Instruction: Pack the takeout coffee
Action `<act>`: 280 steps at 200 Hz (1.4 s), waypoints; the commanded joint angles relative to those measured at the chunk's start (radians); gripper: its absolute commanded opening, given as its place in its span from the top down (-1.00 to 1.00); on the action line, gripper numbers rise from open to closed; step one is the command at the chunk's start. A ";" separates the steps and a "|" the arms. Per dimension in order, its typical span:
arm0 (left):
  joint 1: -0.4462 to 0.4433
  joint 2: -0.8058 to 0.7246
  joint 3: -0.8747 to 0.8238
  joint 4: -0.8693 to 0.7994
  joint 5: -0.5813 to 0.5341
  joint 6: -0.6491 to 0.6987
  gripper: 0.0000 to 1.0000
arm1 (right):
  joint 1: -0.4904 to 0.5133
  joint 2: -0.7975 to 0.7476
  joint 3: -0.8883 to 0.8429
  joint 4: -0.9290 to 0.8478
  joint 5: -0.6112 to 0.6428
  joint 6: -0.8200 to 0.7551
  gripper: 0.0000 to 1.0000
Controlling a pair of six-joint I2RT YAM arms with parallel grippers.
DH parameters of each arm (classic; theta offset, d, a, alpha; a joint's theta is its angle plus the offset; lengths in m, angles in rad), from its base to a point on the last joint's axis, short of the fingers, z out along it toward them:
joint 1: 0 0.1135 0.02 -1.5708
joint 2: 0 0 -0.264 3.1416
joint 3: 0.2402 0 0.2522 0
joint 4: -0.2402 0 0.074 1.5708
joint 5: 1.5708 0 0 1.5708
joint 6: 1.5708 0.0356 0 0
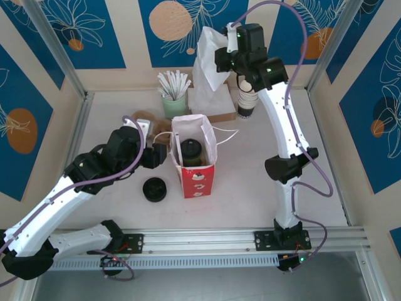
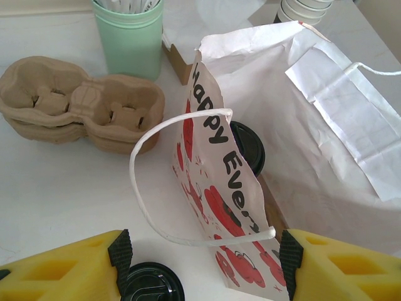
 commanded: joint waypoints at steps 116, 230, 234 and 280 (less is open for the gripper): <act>0.009 0.049 0.000 0.072 0.007 -0.013 -0.31 | 0.009 -0.407 -0.095 -0.245 -0.219 0.118 0.77; 0.008 0.051 -0.006 0.071 0.001 -0.019 -0.31 | 0.131 -0.577 -0.309 -0.266 -0.266 0.179 0.77; 0.009 0.050 -0.007 0.071 0.000 -0.020 -0.31 | 0.136 -0.581 -0.328 -0.257 -0.270 0.184 0.77; 0.009 0.025 -0.031 0.068 -0.008 -0.028 -0.32 | 0.153 -0.631 -0.625 -0.070 -0.358 0.289 0.78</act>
